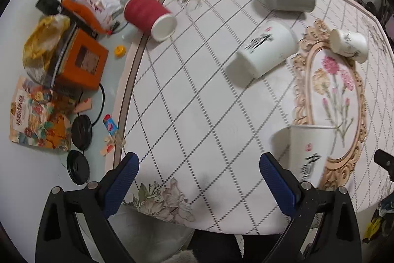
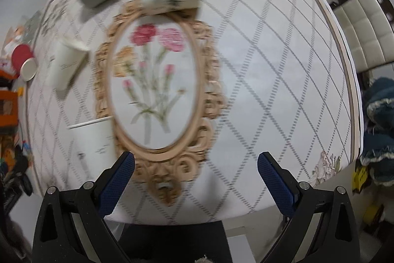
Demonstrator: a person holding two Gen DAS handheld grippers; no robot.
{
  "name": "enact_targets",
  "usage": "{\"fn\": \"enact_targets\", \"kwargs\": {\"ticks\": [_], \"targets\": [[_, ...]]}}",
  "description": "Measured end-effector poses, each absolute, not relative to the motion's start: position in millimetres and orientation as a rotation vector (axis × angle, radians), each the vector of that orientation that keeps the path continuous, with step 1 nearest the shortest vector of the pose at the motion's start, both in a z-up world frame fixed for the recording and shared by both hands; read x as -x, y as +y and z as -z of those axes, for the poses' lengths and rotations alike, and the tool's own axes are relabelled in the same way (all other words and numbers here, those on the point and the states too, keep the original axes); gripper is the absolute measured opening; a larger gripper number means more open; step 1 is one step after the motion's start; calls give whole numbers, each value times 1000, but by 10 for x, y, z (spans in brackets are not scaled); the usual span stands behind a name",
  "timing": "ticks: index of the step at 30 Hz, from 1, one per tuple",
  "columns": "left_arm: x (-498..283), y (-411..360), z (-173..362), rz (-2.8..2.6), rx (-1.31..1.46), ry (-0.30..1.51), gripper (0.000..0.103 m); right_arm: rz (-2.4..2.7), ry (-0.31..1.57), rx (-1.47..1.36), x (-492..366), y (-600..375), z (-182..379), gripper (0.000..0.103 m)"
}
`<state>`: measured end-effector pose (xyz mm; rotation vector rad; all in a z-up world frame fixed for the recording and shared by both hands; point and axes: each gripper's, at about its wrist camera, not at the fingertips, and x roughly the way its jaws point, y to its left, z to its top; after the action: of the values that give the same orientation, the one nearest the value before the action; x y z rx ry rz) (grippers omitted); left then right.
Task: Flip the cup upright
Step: 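Close the right gripper on the white cup while the left gripper opens and withdraws, then lower the white cup upright onto the flower oval and open the right gripper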
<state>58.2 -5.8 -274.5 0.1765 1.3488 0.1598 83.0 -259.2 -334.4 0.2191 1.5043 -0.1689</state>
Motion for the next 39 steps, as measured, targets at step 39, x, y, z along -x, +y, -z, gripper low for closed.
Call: {"fn": "enact_targets", "kwargs": {"ticks": [39], "targets": [[-768, 316, 3585, -101, -246, 1573, 102, 39, 1572, -166, -1100, -1470, 3915, 63]]}}
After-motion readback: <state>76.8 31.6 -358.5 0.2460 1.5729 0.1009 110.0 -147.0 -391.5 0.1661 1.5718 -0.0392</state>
